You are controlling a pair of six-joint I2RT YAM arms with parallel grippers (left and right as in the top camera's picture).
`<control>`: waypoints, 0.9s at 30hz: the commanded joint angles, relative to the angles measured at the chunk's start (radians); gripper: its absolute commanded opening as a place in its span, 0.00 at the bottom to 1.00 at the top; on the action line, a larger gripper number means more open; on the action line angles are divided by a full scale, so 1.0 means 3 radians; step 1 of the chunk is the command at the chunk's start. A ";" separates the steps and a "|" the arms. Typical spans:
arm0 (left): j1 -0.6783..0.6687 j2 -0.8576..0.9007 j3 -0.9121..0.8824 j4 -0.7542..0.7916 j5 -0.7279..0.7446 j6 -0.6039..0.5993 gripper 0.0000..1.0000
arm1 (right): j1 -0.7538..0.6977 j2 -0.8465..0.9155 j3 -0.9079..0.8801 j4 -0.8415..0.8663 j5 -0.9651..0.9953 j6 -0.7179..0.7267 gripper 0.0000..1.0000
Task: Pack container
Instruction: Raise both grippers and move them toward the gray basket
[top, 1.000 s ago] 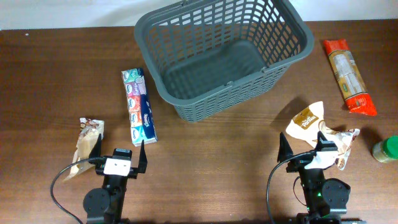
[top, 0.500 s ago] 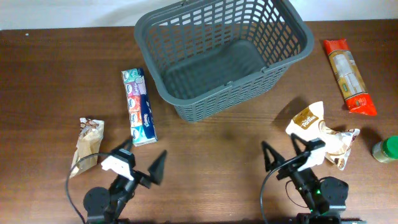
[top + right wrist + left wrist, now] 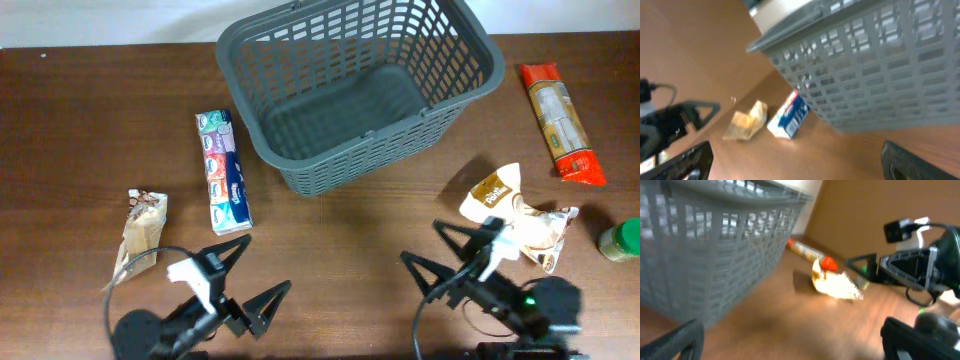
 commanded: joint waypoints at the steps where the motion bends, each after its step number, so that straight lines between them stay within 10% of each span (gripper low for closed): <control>1: -0.0014 0.0140 0.0865 -0.0999 -0.1164 0.0233 1.00 | 0.0029 0.0327 0.0992 -0.0649 0.0584 -0.0102 0.99; 6: -0.0014 0.0221 0.1637 -0.1734 -0.2420 0.0239 0.99 | 0.0031 0.1061 0.2350 -0.2037 0.1254 -0.0587 0.99; 17: -0.0014 0.0483 0.1961 -0.1807 -0.1369 0.0242 1.00 | 0.0031 0.1995 0.4421 -0.3281 0.1591 -0.0975 0.99; 27: -0.0057 0.2085 0.3218 -0.3189 -0.1731 0.1099 0.99 | 0.0071 0.3930 0.7820 -0.5058 0.1484 -0.1108 0.99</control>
